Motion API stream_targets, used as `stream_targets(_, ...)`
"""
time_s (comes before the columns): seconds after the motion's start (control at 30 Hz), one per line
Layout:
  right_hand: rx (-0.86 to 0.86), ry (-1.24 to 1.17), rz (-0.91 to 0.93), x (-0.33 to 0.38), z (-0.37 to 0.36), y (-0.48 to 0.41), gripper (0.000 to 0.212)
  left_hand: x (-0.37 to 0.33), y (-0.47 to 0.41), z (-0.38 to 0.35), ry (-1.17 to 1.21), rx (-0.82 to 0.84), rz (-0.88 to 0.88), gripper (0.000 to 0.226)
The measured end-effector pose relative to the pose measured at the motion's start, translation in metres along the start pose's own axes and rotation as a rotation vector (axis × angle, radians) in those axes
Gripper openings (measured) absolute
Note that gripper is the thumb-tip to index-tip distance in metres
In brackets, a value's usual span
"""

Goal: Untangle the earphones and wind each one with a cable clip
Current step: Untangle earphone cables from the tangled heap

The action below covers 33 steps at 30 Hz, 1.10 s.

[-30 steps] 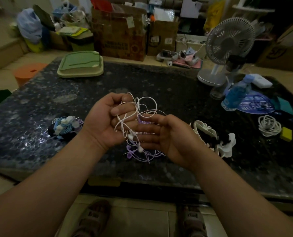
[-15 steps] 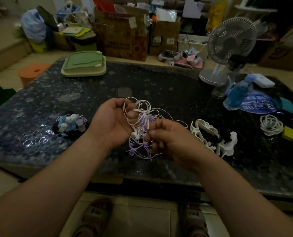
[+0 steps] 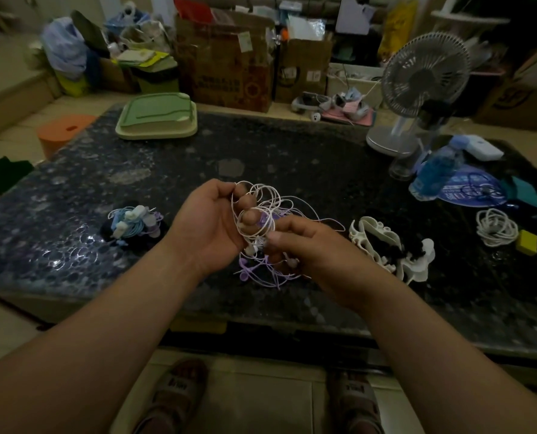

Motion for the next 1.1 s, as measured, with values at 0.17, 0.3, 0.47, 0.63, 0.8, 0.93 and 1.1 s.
stream_targets(0.17, -0.114, 0.111, 0.123, 0.000, 0.011, 0.005, 0.018, -0.002, 0.003, 0.001, -0.162, -0.025, -0.039, 0.023)
stream_targets(0.3, -0.134, 0.004, 0.082, 0.006, 0.026, 0.012, 0.021, -0.003, 0.008, 0.001, -0.294, -0.012, -0.052, 0.022)
stream_targets(0.47, 0.006, 0.064, 0.079, 0.000, 0.009, 0.018, 0.017, 0.007, 0.013, -0.004, -0.253, 0.061, -0.020, 0.018)
stream_targets(0.63, 0.027, 0.008, 0.125, -0.003, 0.002, 0.017, 0.020, 0.008, 0.008, -0.002, -0.047, 0.057, -0.041, 0.016)
stream_targets(0.8, 0.014, 0.044, 0.132, -0.002, -0.003, 0.016, 0.017, 0.009, 0.003, 0.001, -0.012, 0.052, -0.046, 0.017)
stream_targets(0.93, 0.008, 0.082, 0.129, 0.001, -0.009, 0.015, 0.016, 0.012, 0.003, -0.001, -0.034, 0.017, -0.014, 0.020)
stream_targets(1.1, -0.230, 0.138, 0.166, 0.019, 0.012, 0.019, 0.021, 0.011, 0.000, 0.011, -0.687, -0.321, -0.268, 0.017)
Point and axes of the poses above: each hand's wrist, its own y-axis away from the middle knuckle, its own z-axis out of the back of the hand, x = y × z, the point moved 1 cm from there along -y, towards the middle knuckle, and after that the axes turned 7 degrees about -x, right-handed, at the moved point
